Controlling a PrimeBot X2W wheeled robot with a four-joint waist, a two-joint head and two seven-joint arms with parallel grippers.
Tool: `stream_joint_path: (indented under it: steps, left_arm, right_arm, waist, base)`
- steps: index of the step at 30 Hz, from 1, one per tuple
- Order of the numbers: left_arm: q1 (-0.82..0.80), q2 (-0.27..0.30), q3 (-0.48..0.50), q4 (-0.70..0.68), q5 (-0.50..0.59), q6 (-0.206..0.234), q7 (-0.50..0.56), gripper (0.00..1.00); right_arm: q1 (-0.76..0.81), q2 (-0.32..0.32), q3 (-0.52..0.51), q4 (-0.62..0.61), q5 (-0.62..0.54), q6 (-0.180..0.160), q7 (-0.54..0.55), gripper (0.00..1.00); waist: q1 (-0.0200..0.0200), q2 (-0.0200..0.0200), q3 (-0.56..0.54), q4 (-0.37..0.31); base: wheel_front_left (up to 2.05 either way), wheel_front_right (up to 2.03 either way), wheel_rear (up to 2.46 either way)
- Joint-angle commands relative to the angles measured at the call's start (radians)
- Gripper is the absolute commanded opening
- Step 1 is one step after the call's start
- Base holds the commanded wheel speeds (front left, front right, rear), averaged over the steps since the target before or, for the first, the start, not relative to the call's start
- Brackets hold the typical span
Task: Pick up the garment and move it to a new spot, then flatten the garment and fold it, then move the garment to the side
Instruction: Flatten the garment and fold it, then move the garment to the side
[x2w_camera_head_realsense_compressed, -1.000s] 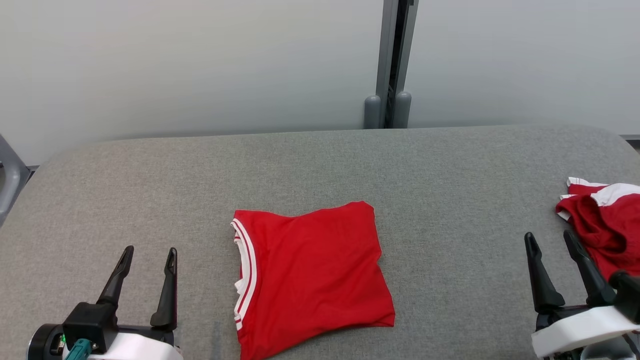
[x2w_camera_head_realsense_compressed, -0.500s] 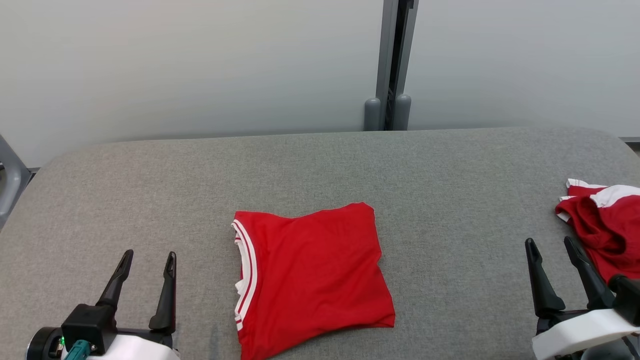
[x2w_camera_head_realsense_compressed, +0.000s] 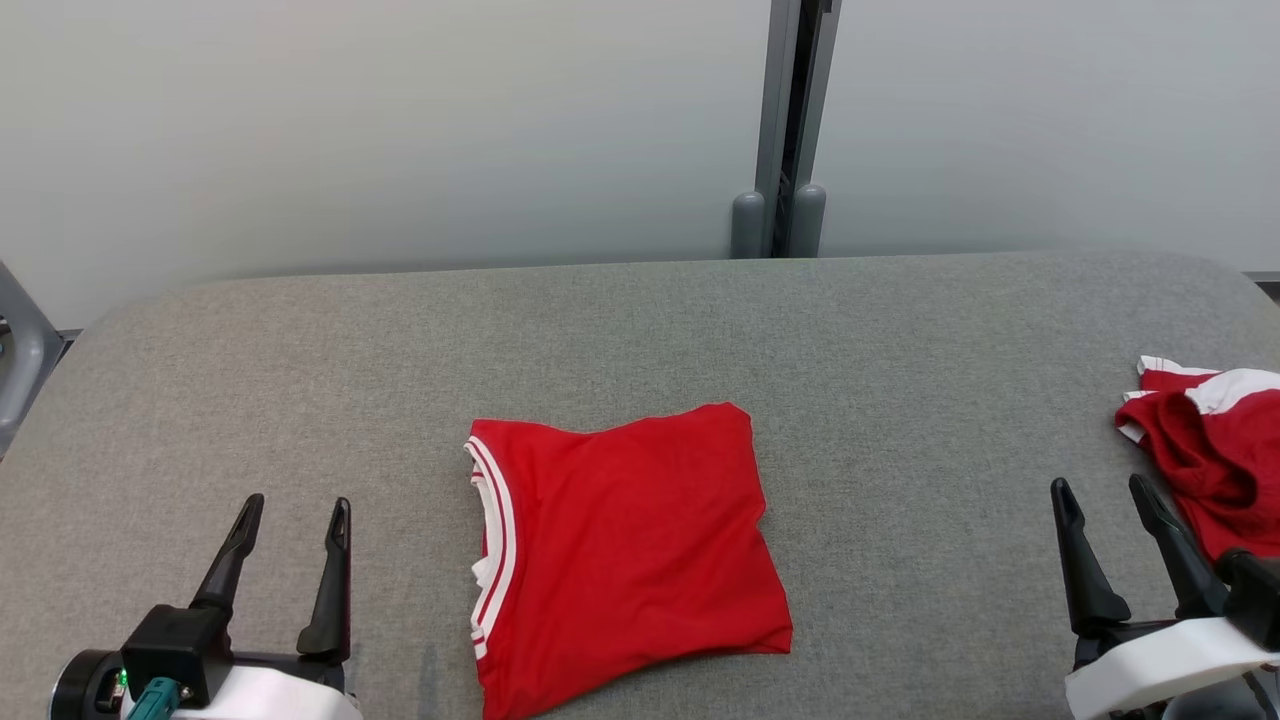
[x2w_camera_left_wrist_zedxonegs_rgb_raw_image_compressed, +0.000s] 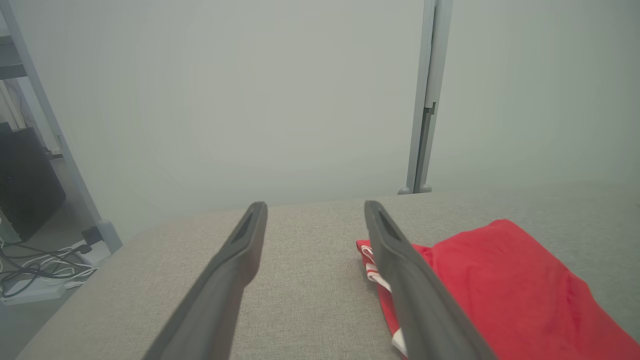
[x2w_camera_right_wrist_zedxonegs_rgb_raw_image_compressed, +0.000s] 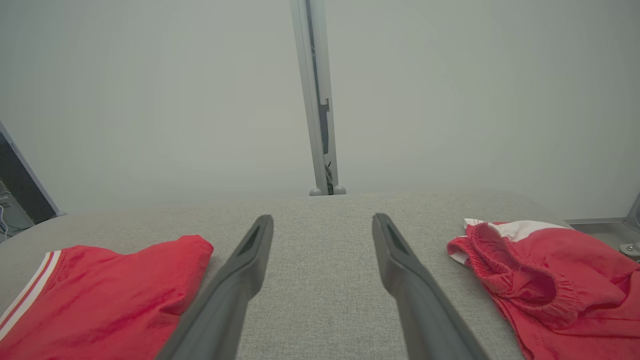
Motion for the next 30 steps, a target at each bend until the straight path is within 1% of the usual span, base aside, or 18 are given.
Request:
stream_joint_path:
  steps: [1, 11, 14, 17, 23, 27, 30]
  left_arm:
    - [-0.015, 0.008, -0.001, -0.004, -0.004, 0.005, -0.004, 1.00]
    - [-0.022, 0.014, -0.009, -0.015, -0.004, 0.012, -0.007, 1.00]
    - [-0.044, 0.011, -0.017, -0.023, 0.000, 0.012, -0.010, 1.00]
    - [-0.068, 0.006, -0.029, -0.029, 0.005, 0.009, -0.016, 1.00]
    - [-0.123, -0.014, -0.057, -0.026, 0.011, 0.004, -0.036, 1.00]
    - [-0.155, -0.025, -0.073, -0.008, 0.008, -0.003, -0.050, 1.00]
    - [-0.182, -0.035, -0.082, 0.009, 0.006, -0.009, -0.060, 1.00]
  right_arm:
    - [0.001, -0.003, -0.002, 0.001, -0.003, 0.001, 0.001, 1.00]
    - [-0.005, -0.012, -0.006, -0.005, -0.013, 0.001, 0.016, 1.00]
    - [-0.030, -0.031, 0.004, -0.013, -0.025, 0.001, 0.035, 1.00]
    - [-0.062, -0.054, 0.038, -0.014, -0.033, 0.001, 0.073, 1.00]
    - [-0.143, -0.105, 0.196, 0.020, -0.016, 0.001, 0.155, 1.00]
    - [-0.193, -0.129, 0.309, 0.077, 0.017, 0.000, 0.213, 1.00]
    - [-0.234, -0.135, 0.372, 0.118, 0.039, 0.000, 0.239, 1.00]
  waist:
    - [0.0000, 0.0000, 0.001, 0.000]
    - [0.0000, 0.0000, 0.013, 0.009]
    - [0.0000, 0.0000, 0.039, 0.027]
    - [0.0000, 0.0000, 0.075, 0.058]
    - [0.0000, 0.0000, 0.143, 0.131]
    - [0.0000, 0.0000, 0.180, 0.171]
    - [0.0000, 0.0000, 0.207, 0.193]
  base:
    - [0.00, 0.00, 0.00]
    - [0.00, 0.00, 0.00]
    - [0.00, 0.00, 0.00]
    - [0.00, 0.00, 0.00]
    - [0.00, 0.00, 0.00]
    - [0.00, 0.00, 0.00]
    - [0.00, 0.00, 0.00]
